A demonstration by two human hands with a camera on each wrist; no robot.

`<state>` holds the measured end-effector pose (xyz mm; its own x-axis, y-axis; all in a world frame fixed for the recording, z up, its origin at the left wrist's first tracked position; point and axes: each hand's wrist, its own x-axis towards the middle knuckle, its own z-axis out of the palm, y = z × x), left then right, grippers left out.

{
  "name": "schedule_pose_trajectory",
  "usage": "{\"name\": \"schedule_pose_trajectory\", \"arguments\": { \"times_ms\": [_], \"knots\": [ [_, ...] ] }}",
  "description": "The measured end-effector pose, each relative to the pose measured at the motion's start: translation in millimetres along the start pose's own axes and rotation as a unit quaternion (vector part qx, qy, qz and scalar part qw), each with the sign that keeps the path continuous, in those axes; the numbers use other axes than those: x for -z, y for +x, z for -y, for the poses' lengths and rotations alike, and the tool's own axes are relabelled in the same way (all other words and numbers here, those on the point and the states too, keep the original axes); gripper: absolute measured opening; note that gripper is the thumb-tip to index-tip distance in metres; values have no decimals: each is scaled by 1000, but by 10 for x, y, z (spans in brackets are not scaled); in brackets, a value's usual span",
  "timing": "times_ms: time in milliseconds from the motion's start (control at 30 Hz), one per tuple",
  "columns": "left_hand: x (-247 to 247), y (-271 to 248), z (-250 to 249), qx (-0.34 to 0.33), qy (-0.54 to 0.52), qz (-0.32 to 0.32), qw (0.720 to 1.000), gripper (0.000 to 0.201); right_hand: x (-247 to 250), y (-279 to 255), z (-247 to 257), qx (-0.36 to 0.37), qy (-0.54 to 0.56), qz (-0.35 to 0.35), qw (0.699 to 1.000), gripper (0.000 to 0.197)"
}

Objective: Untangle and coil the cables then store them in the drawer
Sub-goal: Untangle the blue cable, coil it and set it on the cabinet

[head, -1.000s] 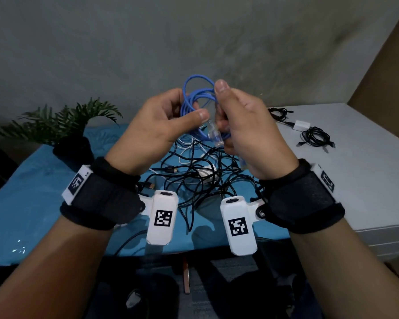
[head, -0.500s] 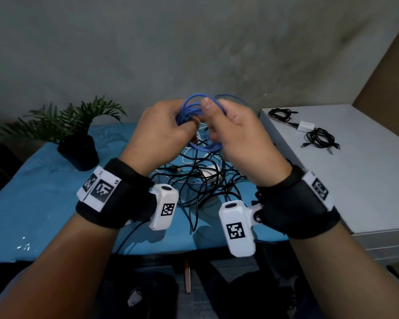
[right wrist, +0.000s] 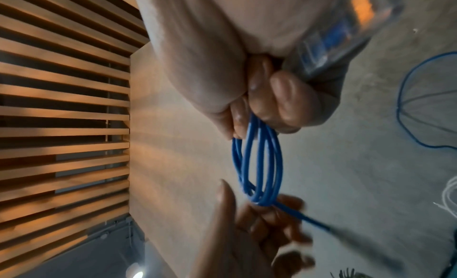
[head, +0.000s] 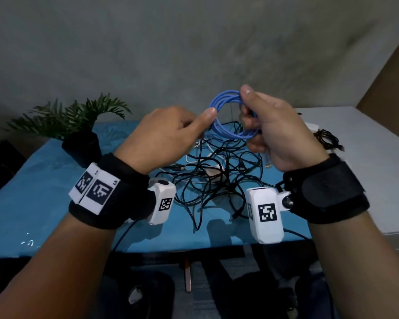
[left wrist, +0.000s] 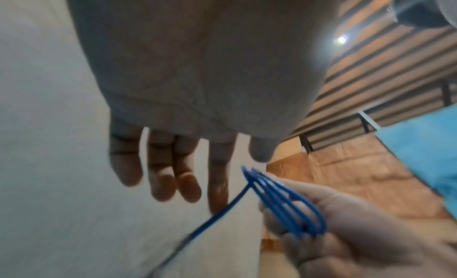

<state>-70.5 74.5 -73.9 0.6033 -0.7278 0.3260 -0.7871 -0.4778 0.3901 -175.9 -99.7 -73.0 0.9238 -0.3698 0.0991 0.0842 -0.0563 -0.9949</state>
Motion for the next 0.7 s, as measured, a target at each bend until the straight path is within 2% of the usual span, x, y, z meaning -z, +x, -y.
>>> {"name": "schedule_pose_trajectory", "arguments": {
  "times_ms": [67, 133, 167, 200, 267, 400, 467, 533, 600, 700],
  "knots": [
    [-5, 11, 7, -29, -136, -29, 990, 73, -38, -10, 8, -4, 8, 9, 1000, 37],
    [-50, 1, -74, 3, -343, -22, 939, 52, -107, -26, 10, -6, 23, 15, 1000, 37],
    [-81, -2, -121, 16, -419, -14, 908, 39, -145, -37, 14, -6, 29, 18, 999, 36],
    [-110, -2, -165, 24, -457, -10, 889, 29, -181, -48, 17, -6, 34, 21, 999, 36],
    [-159, 5, -198, 15, -448, -20, 894, 23, -207, -68, 26, -3, 41, 27, 999, 36],
    [-167, 24, -127, -61, -251, -138, 956, 25, -155, -85, 57, -7, 72, 59, 996, 35],
    [-148, 7, -133, -77, -189, -189, 960, 31, -143, -87, 71, -19, 131, 108, 985, 35],
    [-106, 2, -130, -81, -177, -212, 958, 26, -128, -93, 91, -9, 154, 148, 977, 34],
    [-46, -1, -107, -64, -170, -203, 962, 23, -90, -114, 120, 32, 98, 157, 982, 31],
    [52, -26, -87, -48, -137, -162, 976, 23, -4, -170, 171, 100, -81, 150, 980, 28]
  ]
}}
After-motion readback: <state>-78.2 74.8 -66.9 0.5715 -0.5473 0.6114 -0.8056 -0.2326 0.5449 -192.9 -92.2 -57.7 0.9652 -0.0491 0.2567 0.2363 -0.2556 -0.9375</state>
